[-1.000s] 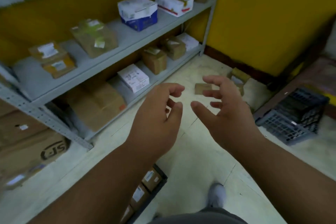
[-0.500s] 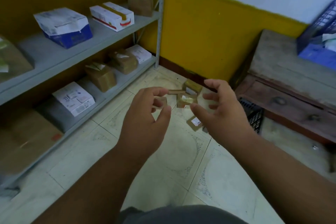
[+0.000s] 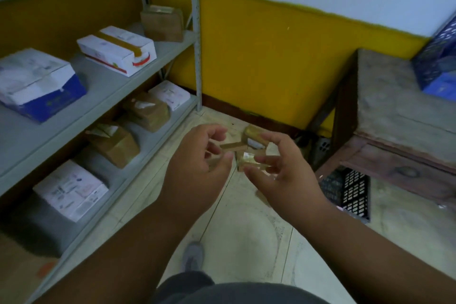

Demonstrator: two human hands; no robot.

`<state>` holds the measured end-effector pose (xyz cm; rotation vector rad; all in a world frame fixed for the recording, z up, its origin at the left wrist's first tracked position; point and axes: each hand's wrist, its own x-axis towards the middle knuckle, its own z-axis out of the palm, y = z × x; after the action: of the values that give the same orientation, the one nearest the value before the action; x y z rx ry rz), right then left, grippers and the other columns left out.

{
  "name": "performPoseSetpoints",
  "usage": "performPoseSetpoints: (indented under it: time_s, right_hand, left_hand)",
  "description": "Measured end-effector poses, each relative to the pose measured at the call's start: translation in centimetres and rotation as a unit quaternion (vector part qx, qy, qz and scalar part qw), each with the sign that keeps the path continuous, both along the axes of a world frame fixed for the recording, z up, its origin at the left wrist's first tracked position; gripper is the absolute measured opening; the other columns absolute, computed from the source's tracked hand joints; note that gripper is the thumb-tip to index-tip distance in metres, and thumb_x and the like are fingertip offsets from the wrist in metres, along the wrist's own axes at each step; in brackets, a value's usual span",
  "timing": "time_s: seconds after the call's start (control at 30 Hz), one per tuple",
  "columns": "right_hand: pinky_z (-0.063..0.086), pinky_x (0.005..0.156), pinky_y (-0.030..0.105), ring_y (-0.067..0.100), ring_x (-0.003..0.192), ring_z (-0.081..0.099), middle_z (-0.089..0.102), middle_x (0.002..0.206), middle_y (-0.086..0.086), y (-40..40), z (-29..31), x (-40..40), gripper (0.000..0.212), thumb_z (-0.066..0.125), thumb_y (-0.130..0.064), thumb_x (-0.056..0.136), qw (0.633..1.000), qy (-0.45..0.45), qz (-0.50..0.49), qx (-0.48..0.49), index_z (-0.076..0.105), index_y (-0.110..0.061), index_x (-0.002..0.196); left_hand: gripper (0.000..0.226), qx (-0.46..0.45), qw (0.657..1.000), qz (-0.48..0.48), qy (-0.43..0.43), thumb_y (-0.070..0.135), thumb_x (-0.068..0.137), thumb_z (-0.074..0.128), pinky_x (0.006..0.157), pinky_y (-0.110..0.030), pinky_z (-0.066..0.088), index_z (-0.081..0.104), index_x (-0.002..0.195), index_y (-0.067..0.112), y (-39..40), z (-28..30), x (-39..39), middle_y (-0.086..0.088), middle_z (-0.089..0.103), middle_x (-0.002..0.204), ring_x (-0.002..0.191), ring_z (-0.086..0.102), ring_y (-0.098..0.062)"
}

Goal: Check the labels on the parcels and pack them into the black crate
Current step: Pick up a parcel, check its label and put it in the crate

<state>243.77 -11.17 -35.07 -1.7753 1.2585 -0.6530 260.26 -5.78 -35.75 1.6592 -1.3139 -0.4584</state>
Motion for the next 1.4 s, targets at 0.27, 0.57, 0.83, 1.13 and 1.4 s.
performPoseSetpoints:
  time_s: [0.27, 0.57, 0.83, 1.13, 1.4]
  right_hand:
    - [0.06, 0.08, 0.031, -0.01, 0.108, 0.053, 0.052, 0.132, -0.015, -10.5, -0.1, 6.7, 0.062, 0.074, -0.037, 0.086, 0.997, -0.009, -0.075, 0.025, 0.041, -0.043, 0.138]
    - [0.059, 0.078, 0.034, 0.005, 0.105, 0.059, 0.055, 0.128, -0.008, -24.4, -5.6, 7.7, 0.058, 0.072, -0.034, 0.087, 0.984, -0.006, -0.126, 0.123, 0.04, -0.04, 0.135]
    - [0.061, 0.063, 0.034, 0.012, 0.087, 0.068, 0.06, 0.125, -0.006, -43.1, -6.7, 12.5, 0.058, 0.071, -0.038, 0.087, 0.986, 0.025, -0.074, 0.147, 0.041, -0.039, 0.136]
    - [0.059, 0.084, 0.043, 0.019, 0.111, 0.063, 0.054, 0.139, -0.003, -53.5, -8.1, 16.6, 0.051, 0.068, -0.038, 0.091, 0.979, -0.024, -0.119, 0.165, 0.045, -0.038, 0.137]
    - [0.059, 0.083, 0.04, 0.008, 0.111, 0.06, 0.056, 0.132, -0.012, -55.9, -13.4, 22.1, 0.049, 0.073, -0.033, 0.087, 0.951, -0.06, -0.26, 0.156, 0.053, -0.033, 0.132]
  left_hand:
    - [0.041, 0.033, 0.997, -0.073, 0.004, 0.017, 0.088, 0.067, 0.073, -0.017, 0.049, 0.047, 0.12, 0.033, -15.2, 0.1, 8.2, 0.017, 0.057, 0.104, 0.088, 0.057, 0.004]
    - [0.047, 0.14, 0.983, -0.117, 0.004, 0.017, 0.087, 0.069, 0.065, -0.011, 0.05, 0.046, 0.124, 0.034, -29.1, -4.9, 8.8, 0.016, 0.057, 0.107, 0.086, 0.058, 0.003]
    - [0.038, 0.222, 0.964, -0.121, -0.087, 0.03, 0.091, 0.065, 0.074, -0.01, 0.041, 0.048, 0.123, 0.04, -41.6, -4.2, 12.4, 0.025, 0.044, 0.108, 0.097, 0.046, 0.011]
    - [0.046, 0.275, 0.939, -0.182, -0.101, 0.033, 0.091, 0.065, 0.074, -0.008, 0.038, 0.044, 0.13, 0.043, -51.0, -6.1, 18.2, 0.019, 0.045, 0.12, 0.099, 0.046, 0.014]
    - [0.047, 0.265, 0.917, -0.28, -0.102, 0.032, 0.091, 0.065, 0.068, -0.01, 0.036, 0.042, 0.13, 0.046, -60.9, -10.2, 23.6, 0.03, 0.041, 0.104, 0.094, 0.043, 0.018]
